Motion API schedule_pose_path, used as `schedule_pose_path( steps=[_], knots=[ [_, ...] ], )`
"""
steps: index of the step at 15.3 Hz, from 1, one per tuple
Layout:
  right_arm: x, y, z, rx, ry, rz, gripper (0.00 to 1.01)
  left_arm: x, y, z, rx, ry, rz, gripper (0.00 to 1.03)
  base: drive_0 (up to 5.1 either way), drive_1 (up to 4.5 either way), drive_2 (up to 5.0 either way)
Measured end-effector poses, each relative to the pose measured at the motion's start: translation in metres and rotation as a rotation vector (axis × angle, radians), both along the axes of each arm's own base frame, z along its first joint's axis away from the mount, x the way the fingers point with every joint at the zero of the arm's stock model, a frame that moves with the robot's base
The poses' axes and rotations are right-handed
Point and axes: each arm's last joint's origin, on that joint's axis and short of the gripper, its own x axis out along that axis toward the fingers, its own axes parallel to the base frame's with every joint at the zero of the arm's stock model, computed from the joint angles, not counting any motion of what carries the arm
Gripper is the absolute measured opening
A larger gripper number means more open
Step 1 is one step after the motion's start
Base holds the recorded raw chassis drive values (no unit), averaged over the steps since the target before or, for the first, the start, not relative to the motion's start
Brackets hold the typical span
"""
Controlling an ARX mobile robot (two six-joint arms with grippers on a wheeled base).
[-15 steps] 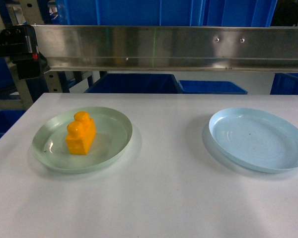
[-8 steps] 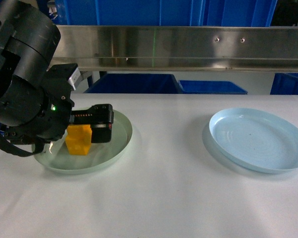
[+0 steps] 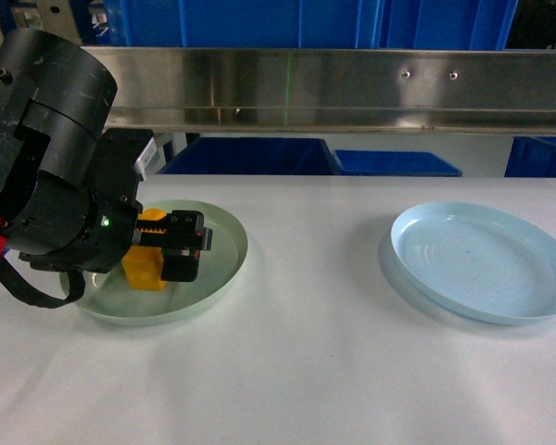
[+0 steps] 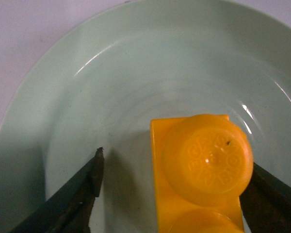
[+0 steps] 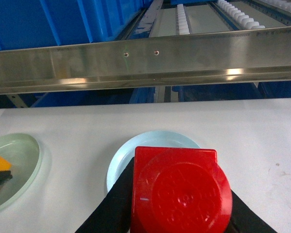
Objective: Sort and place red and yellow blocks in left bins
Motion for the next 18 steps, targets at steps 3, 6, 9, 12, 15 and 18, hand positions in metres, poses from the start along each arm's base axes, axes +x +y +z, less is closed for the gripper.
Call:
schedule_pose_path(
  steps=[3, 6, 9, 12, 15, 18],
  knots=[
    [0.000, 0.000, 0.000, 0.000, 0.000, 0.000, 0.28, 0.001, 0.000, 0.001, 0.007, -0.015, -0.008, 0.57, 0.0, 0.00, 0.0],
    [0.000, 0.000, 0.000, 0.000, 0.000, 0.000, 0.28, 0.003, -0.001, 0.005, 0.007, -0.059, -0.021, 0.28, 0.0, 0.00, 0.0],
    [0.000, 0.000, 0.000, 0.000, 0.000, 0.000, 0.28, 0.003, 0.022, 0.039, -0.072, -0.232, 0.060, 0.28, 0.0, 0.00, 0.0],
    [0.000, 0.000, 0.000, 0.000, 0.000, 0.000, 0.28, -0.042, 0.079, 0.158, -0.112, -0.753, 0.236, 0.28, 0.0, 0.00, 0.0],
    [0.000, 0.000, 0.000, 0.001, 0.000, 0.004, 0.28, -0.093, 0.076, 0.186, -0.157, -0.769, 0.142, 0.28, 0.0, 0.00, 0.0],
    [0.000, 0.000, 0.000, 0.001, 0.000, 0.003, 0.28, -0.097, 0.073, 0.165, -0.165, -0.639, 0.155, 0.27, 0.0, 0.00, 0.0]
  ],
)
